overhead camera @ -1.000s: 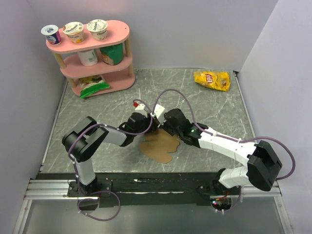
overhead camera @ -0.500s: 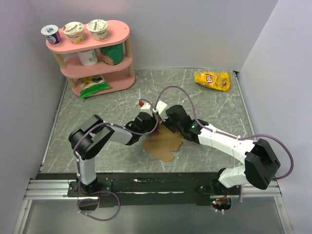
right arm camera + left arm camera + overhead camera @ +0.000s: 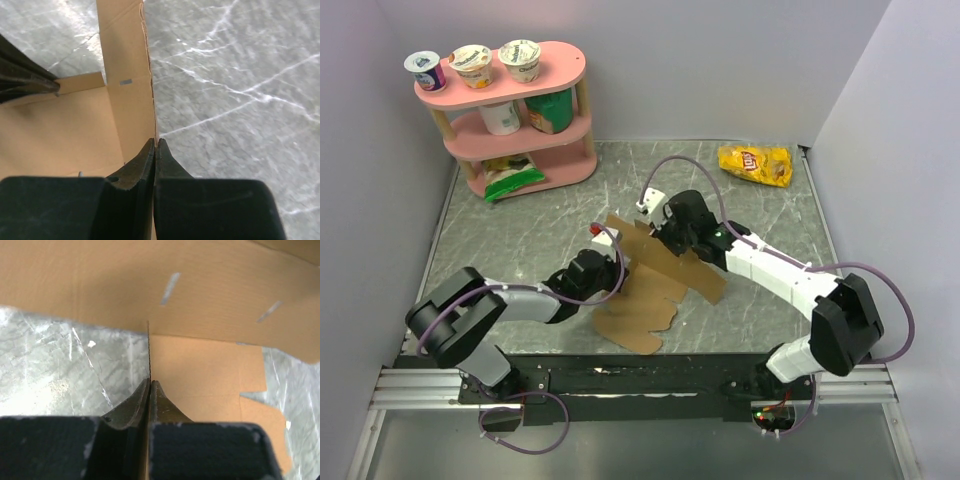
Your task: Fold the paper box
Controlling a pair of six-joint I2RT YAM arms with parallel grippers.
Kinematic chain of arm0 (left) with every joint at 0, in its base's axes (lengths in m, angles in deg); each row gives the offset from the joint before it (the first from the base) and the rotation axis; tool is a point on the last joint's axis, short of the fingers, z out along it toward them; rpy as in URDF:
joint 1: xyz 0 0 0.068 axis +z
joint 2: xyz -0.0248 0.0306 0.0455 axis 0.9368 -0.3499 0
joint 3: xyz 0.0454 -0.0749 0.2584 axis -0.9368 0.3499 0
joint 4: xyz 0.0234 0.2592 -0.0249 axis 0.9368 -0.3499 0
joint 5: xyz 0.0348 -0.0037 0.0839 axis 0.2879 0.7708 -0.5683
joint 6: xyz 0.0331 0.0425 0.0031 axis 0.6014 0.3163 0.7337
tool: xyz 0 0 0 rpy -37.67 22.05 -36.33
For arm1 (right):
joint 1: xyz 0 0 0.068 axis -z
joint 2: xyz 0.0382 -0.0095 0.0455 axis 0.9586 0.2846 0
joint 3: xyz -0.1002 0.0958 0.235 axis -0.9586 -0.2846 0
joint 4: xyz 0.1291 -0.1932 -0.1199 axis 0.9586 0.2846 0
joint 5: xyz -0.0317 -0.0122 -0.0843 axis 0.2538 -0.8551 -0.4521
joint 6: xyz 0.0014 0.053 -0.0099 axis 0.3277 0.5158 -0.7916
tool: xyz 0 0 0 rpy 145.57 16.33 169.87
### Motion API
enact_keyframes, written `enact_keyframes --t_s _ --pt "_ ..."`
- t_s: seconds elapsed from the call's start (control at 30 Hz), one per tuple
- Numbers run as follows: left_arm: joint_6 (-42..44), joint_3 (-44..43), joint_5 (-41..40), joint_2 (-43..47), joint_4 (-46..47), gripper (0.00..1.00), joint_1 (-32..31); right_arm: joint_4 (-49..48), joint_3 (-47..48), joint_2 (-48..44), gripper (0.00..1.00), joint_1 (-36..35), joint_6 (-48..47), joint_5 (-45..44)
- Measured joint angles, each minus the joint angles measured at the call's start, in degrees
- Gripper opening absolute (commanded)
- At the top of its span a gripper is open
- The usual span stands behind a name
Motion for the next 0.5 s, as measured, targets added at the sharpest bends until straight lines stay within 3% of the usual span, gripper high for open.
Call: enact_keyframes --t_s 0.2,0.5 --pt "3.7 -4.8 -3.1 0.3 -10.0 0.04 -3.0 0.5 0.5 1.5 0.00 -0.6 1.1 1.6" --pt "4.3 -13.9 -13.2 -7.0 -17.0 0.09 -9.4 -5.3 -4.7 -1.8 0.00 -5.7 2.5 -5.6"
